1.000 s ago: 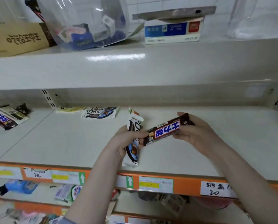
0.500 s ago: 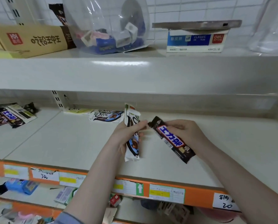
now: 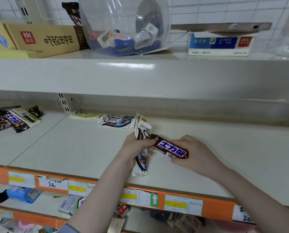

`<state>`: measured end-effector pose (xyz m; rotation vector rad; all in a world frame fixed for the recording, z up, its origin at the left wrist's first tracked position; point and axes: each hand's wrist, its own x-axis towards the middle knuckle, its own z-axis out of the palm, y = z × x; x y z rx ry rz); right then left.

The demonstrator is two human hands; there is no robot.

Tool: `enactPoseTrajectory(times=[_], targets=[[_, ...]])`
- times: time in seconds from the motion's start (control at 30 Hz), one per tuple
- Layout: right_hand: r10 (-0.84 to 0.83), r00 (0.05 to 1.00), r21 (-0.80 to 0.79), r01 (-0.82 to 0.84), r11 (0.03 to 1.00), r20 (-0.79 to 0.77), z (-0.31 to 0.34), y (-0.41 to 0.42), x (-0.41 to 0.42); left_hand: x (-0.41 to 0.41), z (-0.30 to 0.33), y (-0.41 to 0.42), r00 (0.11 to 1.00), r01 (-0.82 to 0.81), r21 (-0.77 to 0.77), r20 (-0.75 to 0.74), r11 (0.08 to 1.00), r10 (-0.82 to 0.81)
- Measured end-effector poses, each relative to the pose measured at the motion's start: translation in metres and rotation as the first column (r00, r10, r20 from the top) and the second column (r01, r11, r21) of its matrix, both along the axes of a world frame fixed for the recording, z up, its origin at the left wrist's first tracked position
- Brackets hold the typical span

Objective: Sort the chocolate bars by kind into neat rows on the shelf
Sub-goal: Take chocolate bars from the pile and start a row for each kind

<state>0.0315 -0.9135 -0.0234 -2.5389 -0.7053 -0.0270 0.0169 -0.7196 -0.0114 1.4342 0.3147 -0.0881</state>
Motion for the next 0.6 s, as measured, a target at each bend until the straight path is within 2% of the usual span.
enactPoseTrajectory(times=[0.17,0.23,0.37,0.47,0.6], targets=[[0.013,0.969,-0.077,0.007,0.997,0.248,0.003,0.002,0.026,-0.006,-0.005,0.016,0.994,-0.114,-0.147,-0.015,0.983,0.113],[0.012,0.954,-0.097,0.018,0.995,0.301,0.005,0.006,0.046,-0.01,-0.005,0.024,0.987,-0.163,-0.244,-0.046,0.956,0.157],[-0.025,0.969,-0.14,0.061,0.988,0.246,0.011,0.02,0.086,-0.019,-0.002,0.039,0.976,-0.212,-0.433,-0.137,0.876,0.169],[-0.014,0.976,-0.192,0.057,0.98,0.216,0.01,0.034,0.111,-0.023,-0.003,0.049,0.976,-0.214,-0.492,-0.146,0.844,0.162],[0.014,0.995,-0.232,0.009,0.973,0.098,0.008,0.049,0.131,-0.025,-0.007,0.059,0.986,-0.163,-0.562,-0.133,0.811,0.105]])
